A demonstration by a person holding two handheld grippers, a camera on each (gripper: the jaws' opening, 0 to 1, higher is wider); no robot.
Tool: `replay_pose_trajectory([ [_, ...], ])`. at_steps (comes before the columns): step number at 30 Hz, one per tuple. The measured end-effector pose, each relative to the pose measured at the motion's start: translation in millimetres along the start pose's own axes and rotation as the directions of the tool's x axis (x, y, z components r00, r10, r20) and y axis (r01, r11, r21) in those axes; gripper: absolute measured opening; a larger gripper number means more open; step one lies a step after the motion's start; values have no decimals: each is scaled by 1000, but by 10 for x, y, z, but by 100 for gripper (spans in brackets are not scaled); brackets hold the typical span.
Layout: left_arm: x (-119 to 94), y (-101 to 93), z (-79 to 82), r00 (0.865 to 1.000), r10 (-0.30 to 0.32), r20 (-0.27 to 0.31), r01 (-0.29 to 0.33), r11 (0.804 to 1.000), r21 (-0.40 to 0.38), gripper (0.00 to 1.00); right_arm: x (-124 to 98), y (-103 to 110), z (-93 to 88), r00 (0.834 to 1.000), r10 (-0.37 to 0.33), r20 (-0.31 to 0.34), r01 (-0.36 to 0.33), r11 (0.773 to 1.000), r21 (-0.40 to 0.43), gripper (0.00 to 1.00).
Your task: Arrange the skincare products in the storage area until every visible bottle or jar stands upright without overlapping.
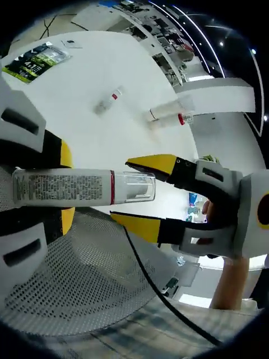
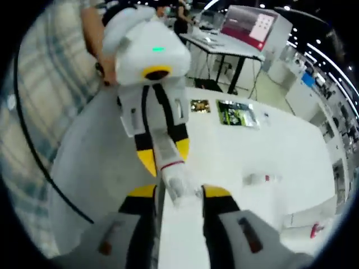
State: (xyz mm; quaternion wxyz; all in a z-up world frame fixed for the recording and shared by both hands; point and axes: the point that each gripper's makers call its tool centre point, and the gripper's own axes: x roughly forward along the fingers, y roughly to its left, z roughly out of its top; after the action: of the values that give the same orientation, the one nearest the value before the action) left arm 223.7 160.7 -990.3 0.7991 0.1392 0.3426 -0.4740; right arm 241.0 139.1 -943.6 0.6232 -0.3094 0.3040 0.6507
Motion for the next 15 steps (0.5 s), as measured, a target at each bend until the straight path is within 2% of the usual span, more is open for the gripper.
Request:
replay_pose_trajectory([
  [2,-7,-10,32,1000,-10,17,10,1000,-16,22,-54,-65,4,996,-33,82,22,990,136,33],
  [3,-14,-20,51,1000,-15,26,16,1000,-24,22,-79,-73,-2,993,-39,114,14,978,207,33],
  [4,-27,-22,70,999,-15,38,17,999,-34,22,-120,-92,-1,985,-57,166,6,955,297,33],
  [5,-31,-29,82,999,-21,45,23,999,-46,22,-158,-109,15,975,-77,207,3,941,340,33],
  [6,-40,-28,103,998,-25,57,28,998,-58,22,-215,-127,69,955,-109,274,-6,922,386,33],
  [7,-46,-35,125,997,-32,71,37,997,-69,22,-253,-130,86,944,-125,305,-19,903,430,33],
  [8,-57,-36,152,996,-35,87,41,996,-78,22,-295,-126,119,923,-146,357,-46,877,478,33],
  [11,-102,-34,214,991,-42,125,55,993,-103,22,-282,-80,91,898,-169,406,-112,804,584,33],
  [12,-117,-31,235,989,-42,139,58,992,-112,22,-266,-53,91,893,-171,416,-131,786,604,33],
  [14,-127,-55,261,986,-62,154,82,988,-131,22,-250,-22,149,865,-191,464,-166,764,623,33],
  [15,-131,-60,269,986,-64,157,84,988,-129,22,-250,-23,177,850,-206,484,-184,745,641,32],
])
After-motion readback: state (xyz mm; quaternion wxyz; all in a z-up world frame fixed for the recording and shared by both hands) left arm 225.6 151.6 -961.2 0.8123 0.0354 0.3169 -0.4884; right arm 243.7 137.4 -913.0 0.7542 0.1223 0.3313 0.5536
